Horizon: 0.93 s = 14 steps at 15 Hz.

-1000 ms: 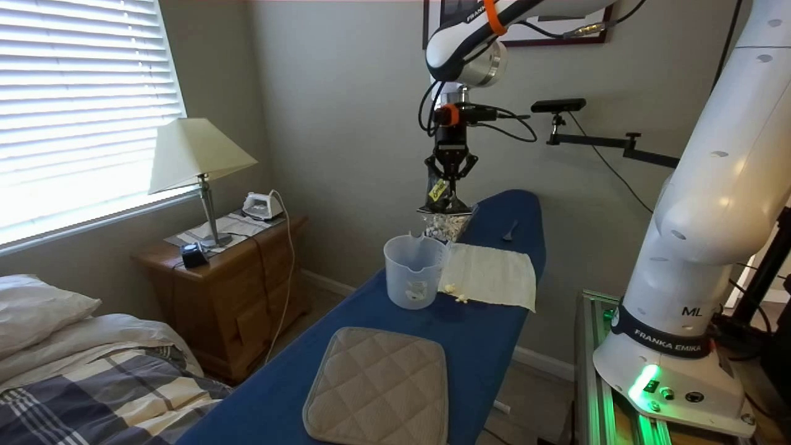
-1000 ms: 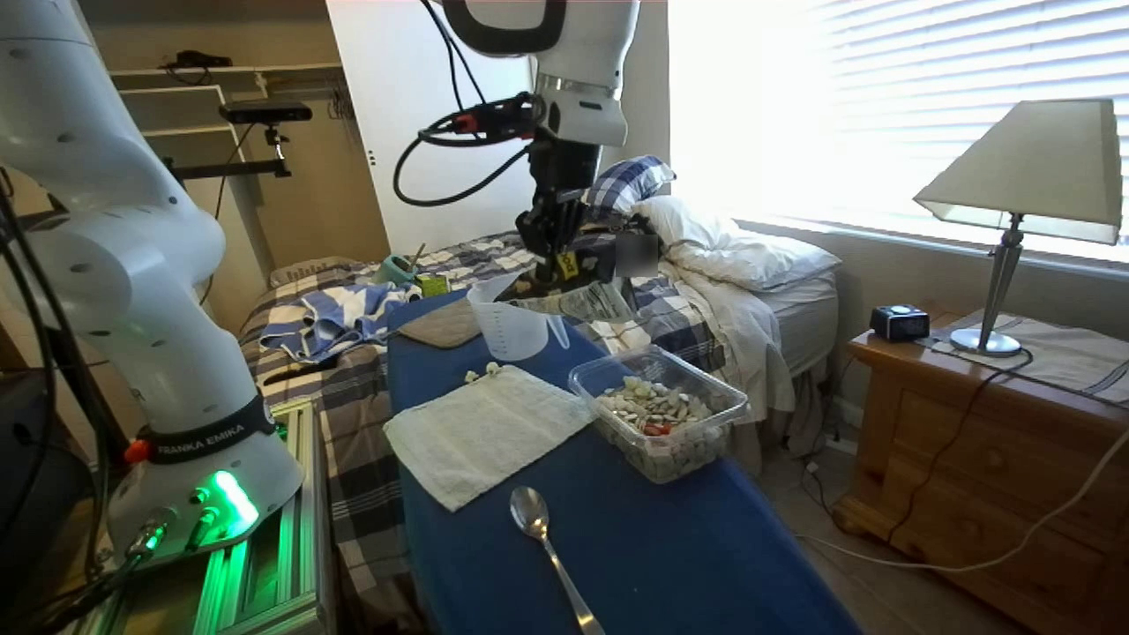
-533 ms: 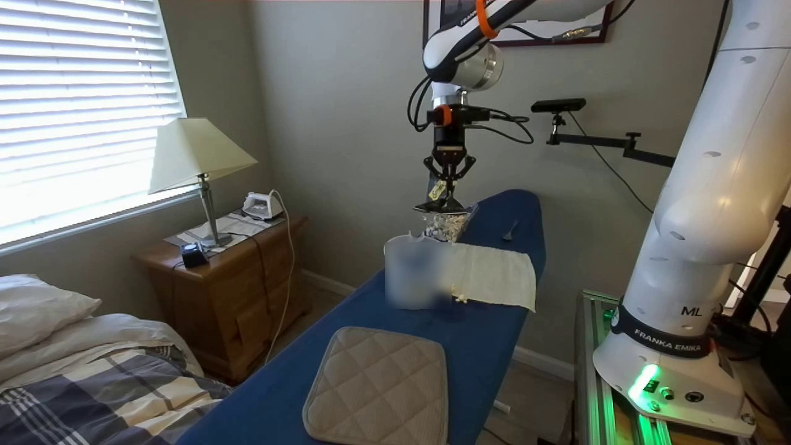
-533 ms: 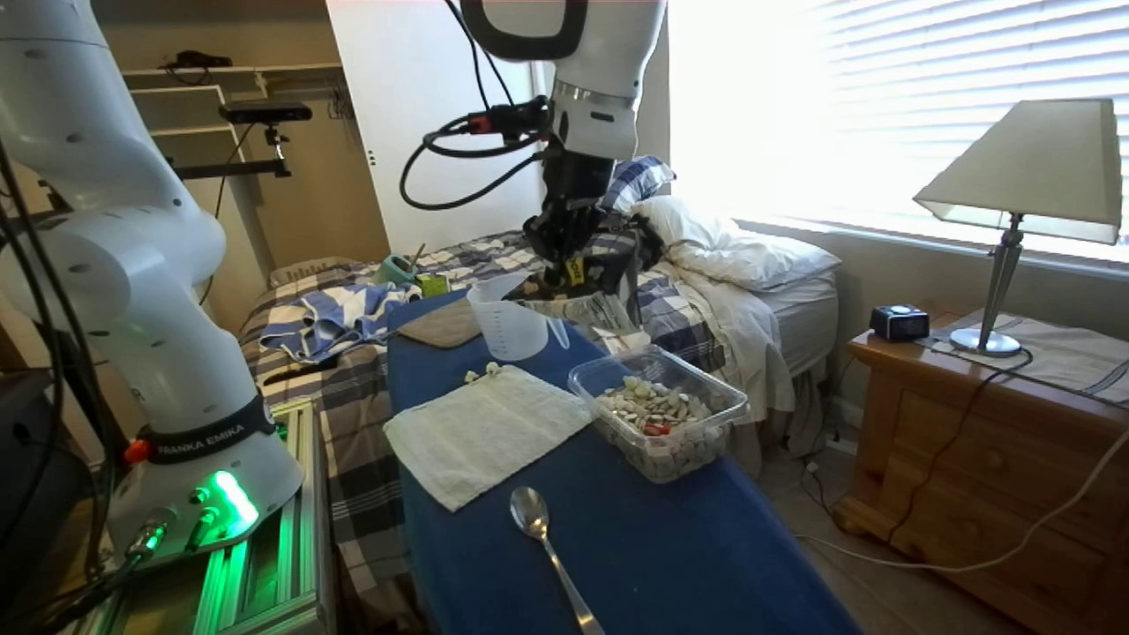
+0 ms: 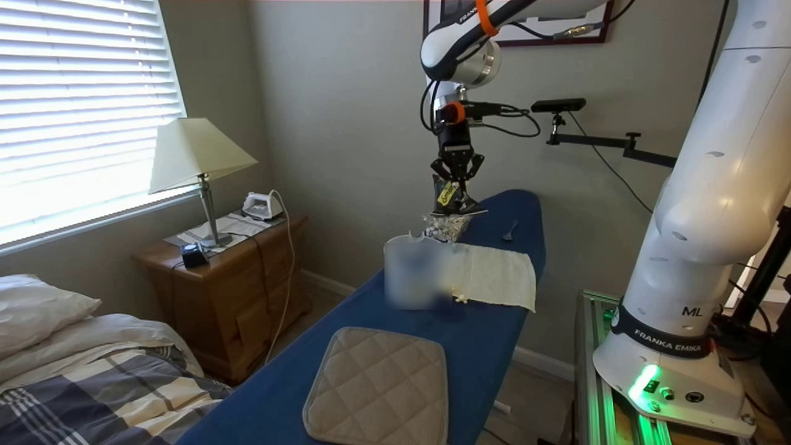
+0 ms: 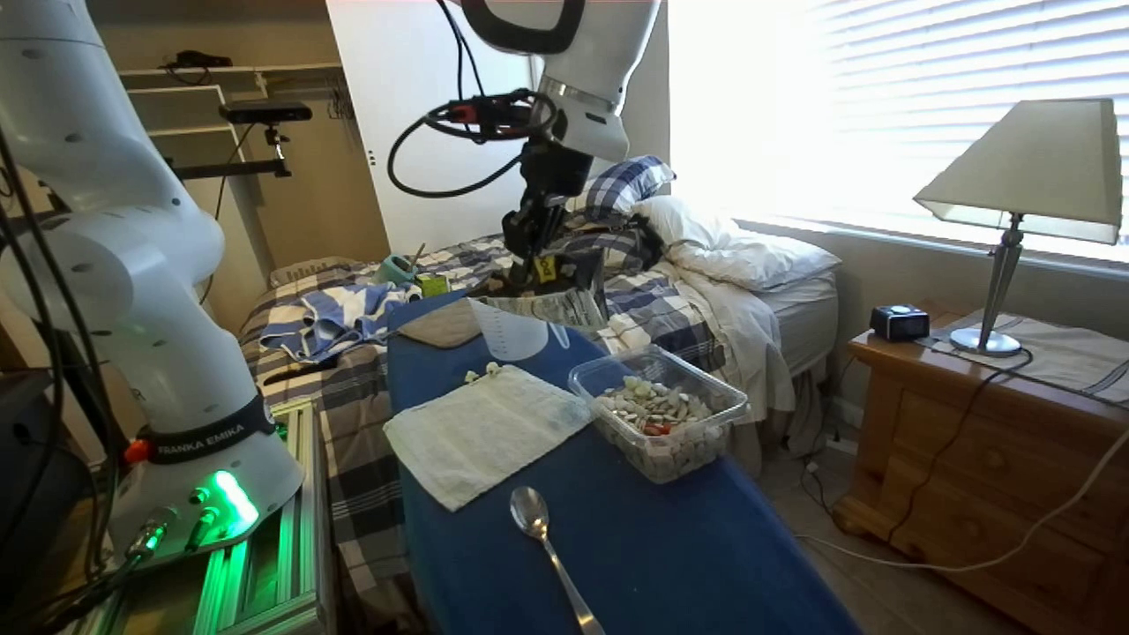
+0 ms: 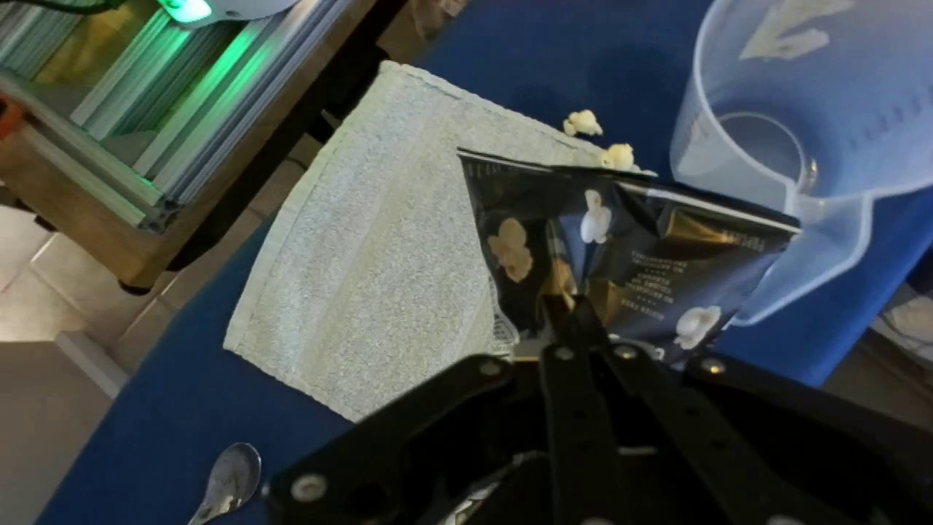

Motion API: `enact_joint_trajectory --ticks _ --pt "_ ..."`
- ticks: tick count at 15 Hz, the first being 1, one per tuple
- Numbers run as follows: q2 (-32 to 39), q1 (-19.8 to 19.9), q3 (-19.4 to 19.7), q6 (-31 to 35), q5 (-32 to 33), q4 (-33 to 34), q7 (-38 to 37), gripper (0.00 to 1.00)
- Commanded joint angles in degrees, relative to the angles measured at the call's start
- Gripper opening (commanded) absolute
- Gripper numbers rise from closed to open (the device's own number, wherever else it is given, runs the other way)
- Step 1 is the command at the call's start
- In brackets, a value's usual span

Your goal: Pour the contents from the black packet into the clear container.

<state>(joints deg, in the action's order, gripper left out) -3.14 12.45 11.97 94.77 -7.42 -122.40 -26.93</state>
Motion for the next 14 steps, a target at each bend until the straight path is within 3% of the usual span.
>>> enact_joint_trajectory --ticks 1,8,14 --pt "-3.61 -0.48 -0.65 -3.28 5.7 -2.39 7.97 0.0" --pt "-8.24 -0.58 -0.58 0.6 16.82 -11.62 25.65 0.0" --pt "-10.54 -0.93 -0.23 10.97 21.25 -18.03 37.96 0.0"
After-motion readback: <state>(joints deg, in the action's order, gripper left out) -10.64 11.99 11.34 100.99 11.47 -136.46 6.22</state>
